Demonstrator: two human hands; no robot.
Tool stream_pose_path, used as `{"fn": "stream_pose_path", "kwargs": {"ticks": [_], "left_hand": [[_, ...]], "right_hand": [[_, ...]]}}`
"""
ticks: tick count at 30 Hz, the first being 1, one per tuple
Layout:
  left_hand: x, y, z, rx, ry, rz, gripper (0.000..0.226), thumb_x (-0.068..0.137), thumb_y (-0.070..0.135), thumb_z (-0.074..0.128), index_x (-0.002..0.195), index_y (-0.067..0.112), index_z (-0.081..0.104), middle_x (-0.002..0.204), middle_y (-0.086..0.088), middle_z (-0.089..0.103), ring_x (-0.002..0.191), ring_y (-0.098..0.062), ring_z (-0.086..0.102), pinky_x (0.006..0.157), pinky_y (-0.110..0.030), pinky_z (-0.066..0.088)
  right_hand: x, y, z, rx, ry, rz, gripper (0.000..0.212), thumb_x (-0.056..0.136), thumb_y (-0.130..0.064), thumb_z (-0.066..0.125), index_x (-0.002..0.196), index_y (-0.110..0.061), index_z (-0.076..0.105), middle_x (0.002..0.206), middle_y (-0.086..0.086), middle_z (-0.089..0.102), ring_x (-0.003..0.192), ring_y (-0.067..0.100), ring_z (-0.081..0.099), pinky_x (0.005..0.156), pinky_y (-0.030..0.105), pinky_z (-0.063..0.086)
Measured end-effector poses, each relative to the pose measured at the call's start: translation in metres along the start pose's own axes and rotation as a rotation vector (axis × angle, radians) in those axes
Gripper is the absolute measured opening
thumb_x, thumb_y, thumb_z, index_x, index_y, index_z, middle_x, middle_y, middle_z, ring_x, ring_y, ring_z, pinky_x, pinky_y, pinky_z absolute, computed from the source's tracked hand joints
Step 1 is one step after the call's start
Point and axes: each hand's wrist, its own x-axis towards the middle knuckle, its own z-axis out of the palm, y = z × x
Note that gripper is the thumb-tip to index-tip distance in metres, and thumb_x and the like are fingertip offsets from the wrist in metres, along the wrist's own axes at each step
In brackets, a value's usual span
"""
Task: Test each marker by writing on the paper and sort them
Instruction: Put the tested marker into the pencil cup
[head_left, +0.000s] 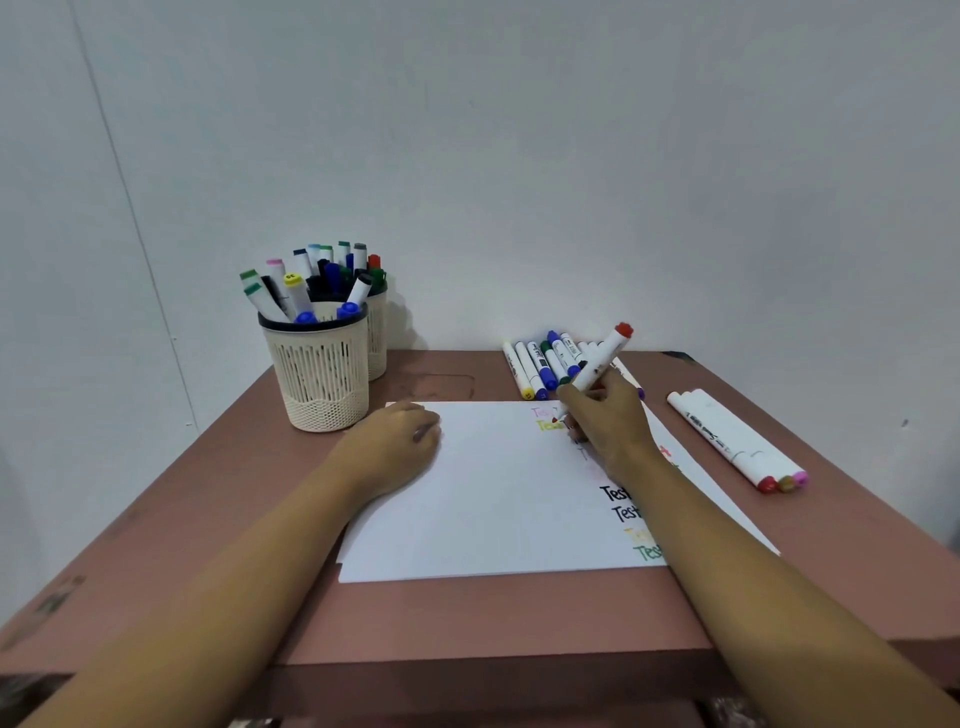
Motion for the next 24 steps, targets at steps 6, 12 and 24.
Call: {"fn": "stream_pose_path", "kwargs": {"ticks": [6,12,24], "left_hand": [[0.0,0.0,0.001,0.002,0.01,-0.011,0.031,0.097,0.025,0.042,0.112,0.008,0.063,0.122,-0.005,0.059,0.113,-0.02,0.052,0.091,-0.031,0.041],[0.0,0.0,0.002,0.004,0.012,-0.014,0.03,0.096,0.025,0.042,0.109,0.009,0.064,0.12,-0.003,0.06,0.111,-0.02,0.053,0.091,-0.03,0.042],[0.001,-0.002,0.004,0.001,0.019,-0.003,0.03,0.096,0.024,0.043,0.113,0.013,0.064,0.123,-0.002,0.059,0.113,-0.02,0.053,0.093,-0.03,0.041]], "right_hand": [[-0.005,-0.002,0.003,-0.045,0.001,0.007,0.012,0.083,-0.006,0.064,0.08,-0.013,0.055,0.067,0.007,0.057,0.054,0.015,0.053,0.051,0.029,0.046],[-0.009,-0.006,0.004,-0.084,-0.03,-0.012,0.015,0.083,-0.003,0.063,0.074,-0.011,0.055,0.063,0.01,0.057,0.053,0.02,0.052,0.055,0.032,0.048],[-0.012,-0.007,0.005,-0.122,-0.021,-0.019,0.016,0.085,-0.007,0.065,0.077,-0.015,0.053,0.067,0.007,0.055,0.053,0.016,0.05,0.05,0.027,0.046]]}}
